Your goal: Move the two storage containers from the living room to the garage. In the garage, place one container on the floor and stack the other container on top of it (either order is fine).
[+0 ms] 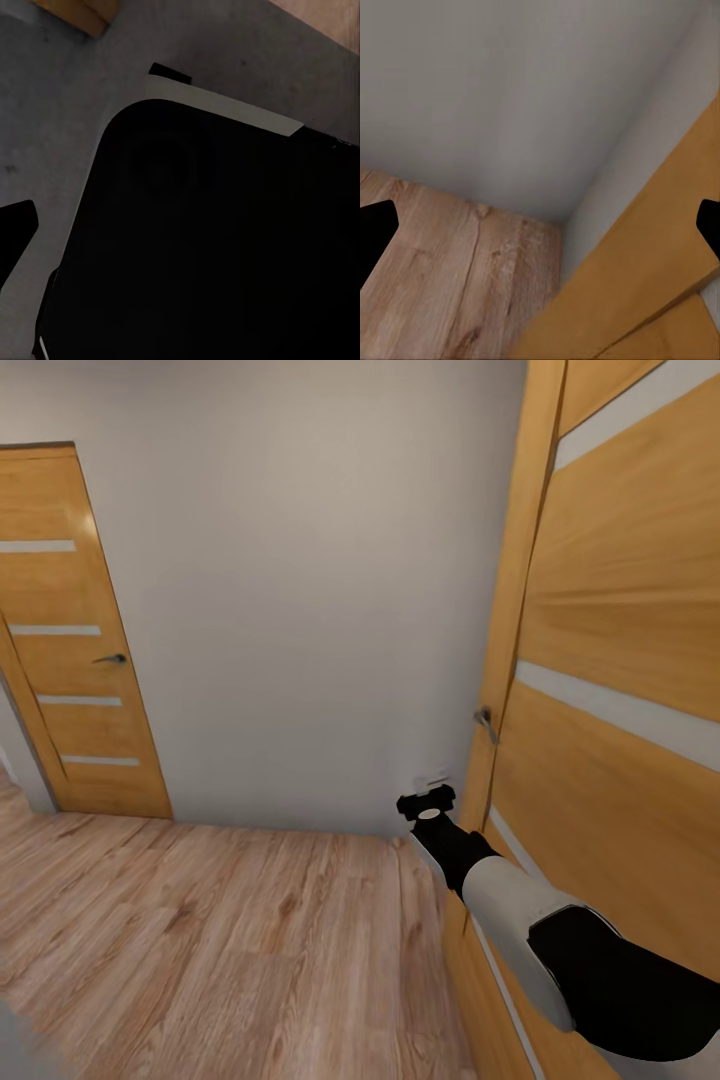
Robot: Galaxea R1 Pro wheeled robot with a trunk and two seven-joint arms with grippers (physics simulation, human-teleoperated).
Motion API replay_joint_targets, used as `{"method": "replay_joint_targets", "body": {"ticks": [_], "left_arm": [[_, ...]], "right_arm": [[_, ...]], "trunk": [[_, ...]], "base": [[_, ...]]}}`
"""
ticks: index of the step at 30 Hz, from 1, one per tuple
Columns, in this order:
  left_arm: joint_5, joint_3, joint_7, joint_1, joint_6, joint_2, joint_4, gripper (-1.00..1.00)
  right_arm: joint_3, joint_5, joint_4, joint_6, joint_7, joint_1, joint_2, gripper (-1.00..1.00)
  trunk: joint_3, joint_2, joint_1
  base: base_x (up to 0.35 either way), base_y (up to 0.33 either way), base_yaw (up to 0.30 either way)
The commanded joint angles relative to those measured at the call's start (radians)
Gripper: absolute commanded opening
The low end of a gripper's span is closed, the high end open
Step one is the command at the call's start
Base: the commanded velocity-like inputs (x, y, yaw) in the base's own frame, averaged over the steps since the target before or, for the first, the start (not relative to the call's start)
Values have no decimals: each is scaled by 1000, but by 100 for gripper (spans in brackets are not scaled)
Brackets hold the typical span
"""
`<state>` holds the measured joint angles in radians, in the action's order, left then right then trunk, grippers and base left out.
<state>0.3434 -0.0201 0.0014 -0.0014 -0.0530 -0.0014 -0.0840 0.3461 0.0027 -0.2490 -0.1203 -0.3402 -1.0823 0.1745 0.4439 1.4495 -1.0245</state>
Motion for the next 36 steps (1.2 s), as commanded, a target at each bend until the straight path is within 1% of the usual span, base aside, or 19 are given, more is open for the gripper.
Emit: {"method": "replay_joint_targets", "body": {"ticks": [1,10,22,23,24,25,27,28,29,30,32,34,36], "left_arm": [[3,-2,0,0,-2,0,0,100],[3,-2,0,0,-2,0,0,100],[3,-1,0,0,-2,0,0,100],[3,-1,0,0,-2,0,0,100],[3,-1,0,0,-2,0,0,100],[3,-1,0,0,-2,0,0,100],[3,-1,0,0,-2,0,0,100],[3,-1,0,0,-2,0,0,100],[3,-1,0,0,-2,0,0,100],[3,-1,0,0,-2,0,0,100],[3,-1,0,0,-2,0,0,100],[3,-1,0,0,-2,0,0,100],[3,-1,0,0,-2,0,0,100]], "right_arm": [[7,0,-1,-9,-7,-1,0,100],[7,0,1,-7,-12,-1,0,100],[7,4,1,7,-17,-1,0,100],[7,4,1,7,-17,-1,-3,100],[6,5,1,8,-17,-1,-43,100],[6,5,1,8,-17,-1,-53,100],[6,5,1,7,-17,-1,-85,100],[6,5,1,7,-17,-1,-93,100],[6,5,0,7,-17,-1,-109,100],[7,5,0,7,-17,-1,-131,100],[4,5,0,6,-17,-1,-154,100],[-7,5,-1,6,-19,-1,-174,100],[-25,5,-1,6,-21,-1,-202,100]], "trunk": [[1,1,-1],[1,1,-1],[1,1,-1],[1,1,-1],[1,1,-1],[1,1,-1],[1,1,-1],[1,1,-1],[1,1,-1],[1,1,-1],[1,1,-1],[1,1,-1],[1,1,-1]], "base": [[295,0,0],[246,0,0],[25,0,0],[1,0,0],[0,0,0],[0,0,0],[0,0,0],[0,0,0],[0,0,0],[0,0,0],[0,0,0],[0,0,0],[0,0,0]]}}
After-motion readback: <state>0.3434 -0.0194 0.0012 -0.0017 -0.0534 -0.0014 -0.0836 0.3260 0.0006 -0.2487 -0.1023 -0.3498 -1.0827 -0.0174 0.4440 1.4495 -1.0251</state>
